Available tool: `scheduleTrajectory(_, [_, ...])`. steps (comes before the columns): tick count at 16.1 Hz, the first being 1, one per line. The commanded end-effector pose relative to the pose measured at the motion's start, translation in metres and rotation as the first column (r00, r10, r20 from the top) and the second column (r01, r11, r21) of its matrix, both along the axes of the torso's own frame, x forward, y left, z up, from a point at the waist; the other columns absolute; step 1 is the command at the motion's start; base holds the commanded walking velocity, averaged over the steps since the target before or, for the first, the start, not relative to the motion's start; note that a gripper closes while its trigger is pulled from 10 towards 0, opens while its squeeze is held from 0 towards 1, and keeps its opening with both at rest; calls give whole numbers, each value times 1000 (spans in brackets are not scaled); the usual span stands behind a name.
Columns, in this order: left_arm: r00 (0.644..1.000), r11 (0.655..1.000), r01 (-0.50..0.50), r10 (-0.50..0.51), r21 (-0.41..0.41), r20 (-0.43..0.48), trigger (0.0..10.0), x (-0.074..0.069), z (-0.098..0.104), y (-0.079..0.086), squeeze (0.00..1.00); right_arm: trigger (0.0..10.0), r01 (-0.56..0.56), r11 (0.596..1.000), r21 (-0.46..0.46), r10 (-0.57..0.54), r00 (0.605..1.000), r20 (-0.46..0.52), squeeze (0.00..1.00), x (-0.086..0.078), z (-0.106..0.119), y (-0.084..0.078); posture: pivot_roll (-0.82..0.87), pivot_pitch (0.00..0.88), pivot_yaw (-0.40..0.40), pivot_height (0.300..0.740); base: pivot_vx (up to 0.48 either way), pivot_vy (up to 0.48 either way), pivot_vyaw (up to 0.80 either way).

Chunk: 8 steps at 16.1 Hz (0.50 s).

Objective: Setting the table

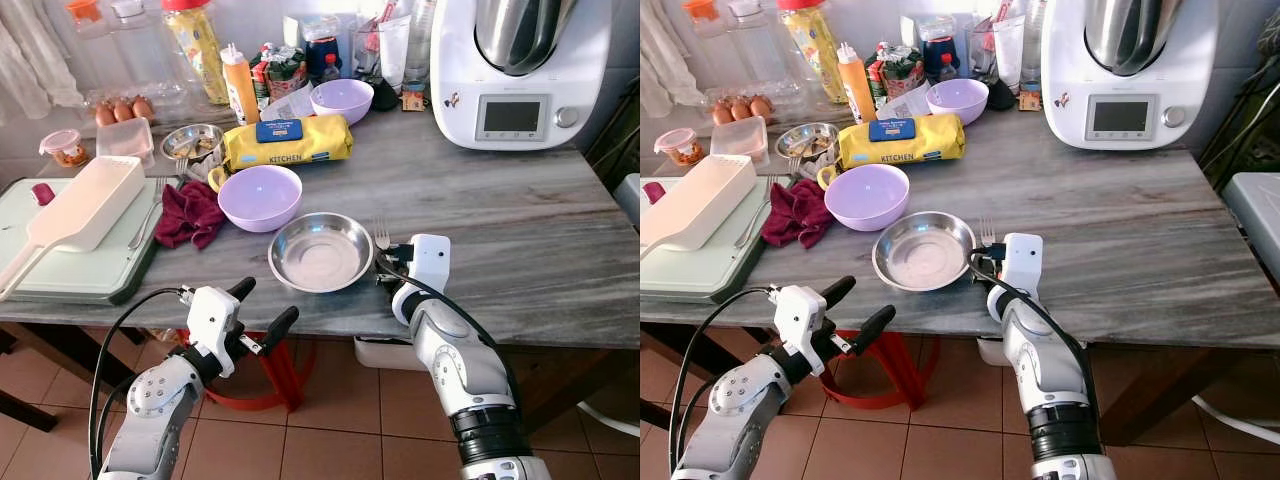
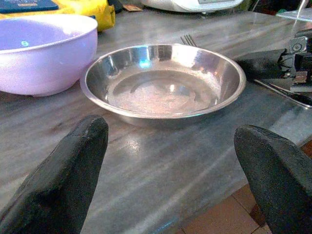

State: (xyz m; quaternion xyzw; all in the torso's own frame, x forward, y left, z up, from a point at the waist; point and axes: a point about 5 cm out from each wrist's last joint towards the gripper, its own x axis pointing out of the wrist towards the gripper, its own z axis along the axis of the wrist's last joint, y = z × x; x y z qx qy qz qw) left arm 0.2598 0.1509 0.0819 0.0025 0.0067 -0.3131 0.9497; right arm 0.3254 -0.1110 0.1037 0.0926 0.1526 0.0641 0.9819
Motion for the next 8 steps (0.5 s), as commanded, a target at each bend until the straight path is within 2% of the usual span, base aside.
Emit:
scheduleTrajectory(1, [1000, 1000, -4, 5, 29, -8, 10000, -2, 1, 3, 0, 10000, 30, 999, -11, -31, 997, -75, 1000, -4, -14, -5, -102, 66, 101, 740, 0, 0, 0])
scheduleTrajectory(6, [1000, 999, -7, 7, 34, -16, 10000, -3, 2, 2, 0, 10000, 60, 998, -16, -61, 998, -32, 1000, -2, -6, -8, -103, 66, 97, 740, 0, 0, 0])
scheduleTrajectory(8, [1000, 999, -10, 11, 34, -16, 10000, -3, 3, 1, 0, 10000, 86, 996, -14, -86, 996, 23, 1000, -2, 4, -12, -102, 66, 97, 740, 0, 0, 0])
